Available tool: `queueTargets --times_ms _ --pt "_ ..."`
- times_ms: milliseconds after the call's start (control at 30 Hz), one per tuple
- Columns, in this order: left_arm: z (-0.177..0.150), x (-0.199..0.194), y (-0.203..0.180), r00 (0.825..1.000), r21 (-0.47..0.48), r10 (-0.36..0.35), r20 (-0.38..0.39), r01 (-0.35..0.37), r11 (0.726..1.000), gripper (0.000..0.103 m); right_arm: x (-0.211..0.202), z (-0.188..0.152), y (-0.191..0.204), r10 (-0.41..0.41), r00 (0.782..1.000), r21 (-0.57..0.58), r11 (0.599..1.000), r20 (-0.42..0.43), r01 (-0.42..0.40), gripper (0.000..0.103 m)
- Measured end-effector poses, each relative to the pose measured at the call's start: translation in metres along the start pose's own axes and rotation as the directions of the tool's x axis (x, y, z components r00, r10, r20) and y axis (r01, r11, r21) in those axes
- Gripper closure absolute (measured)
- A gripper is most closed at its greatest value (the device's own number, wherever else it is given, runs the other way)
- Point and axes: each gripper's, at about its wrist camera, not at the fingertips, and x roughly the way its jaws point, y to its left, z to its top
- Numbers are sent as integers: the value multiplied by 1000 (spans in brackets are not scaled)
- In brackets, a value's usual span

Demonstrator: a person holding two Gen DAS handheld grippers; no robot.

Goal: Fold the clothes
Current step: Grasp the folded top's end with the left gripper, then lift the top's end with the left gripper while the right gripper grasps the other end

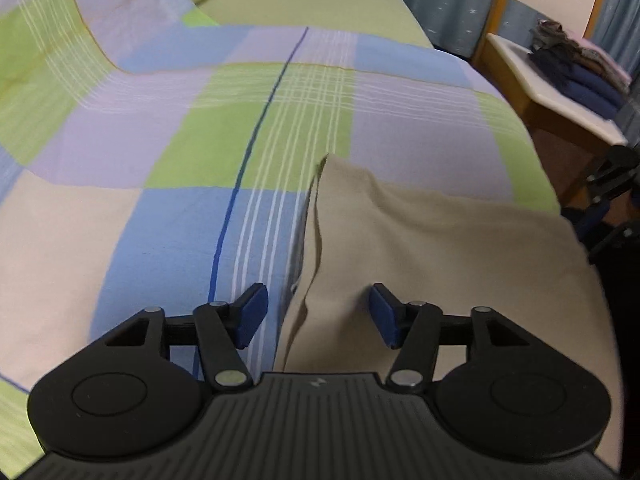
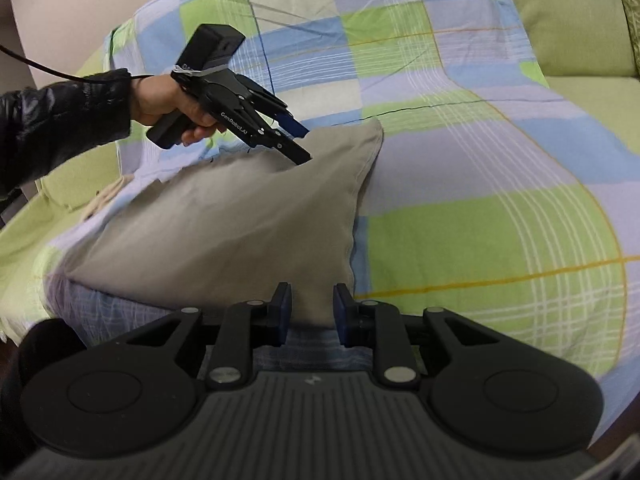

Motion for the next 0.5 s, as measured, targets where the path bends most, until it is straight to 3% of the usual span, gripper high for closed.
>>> queueTargets --times_ms 67,100,167,233,400,500 --pt "6 2 -3 997 19 -61 -53 62 998 52 1 0 -4 11 1000 39 999 6 -11 83" --pt "8 2 -7 994 37 -77 -76 80 996 63 0 -1 -4 12 1000 53 999 8 -13 83" --pt "11 2 -14 993 66 -73 -95 79 995 69 -2 -2 -5 12 1000 87 996 16 -14 83" --pt "10 0 -16 994 75 -53 -94 60 995 74 -6 -5 -6 10 1000 145 989 25 -14 76" --pt "8 -2 -12 998 20 -18 -57 20 1000 67 -10 -12 -10 25 999 315 948 30 -33 64" --pt "10 1 -7 999 -5 -24 -40 23 1000 69 -11 -19 -11 41 999 402 915 25 -47 64"
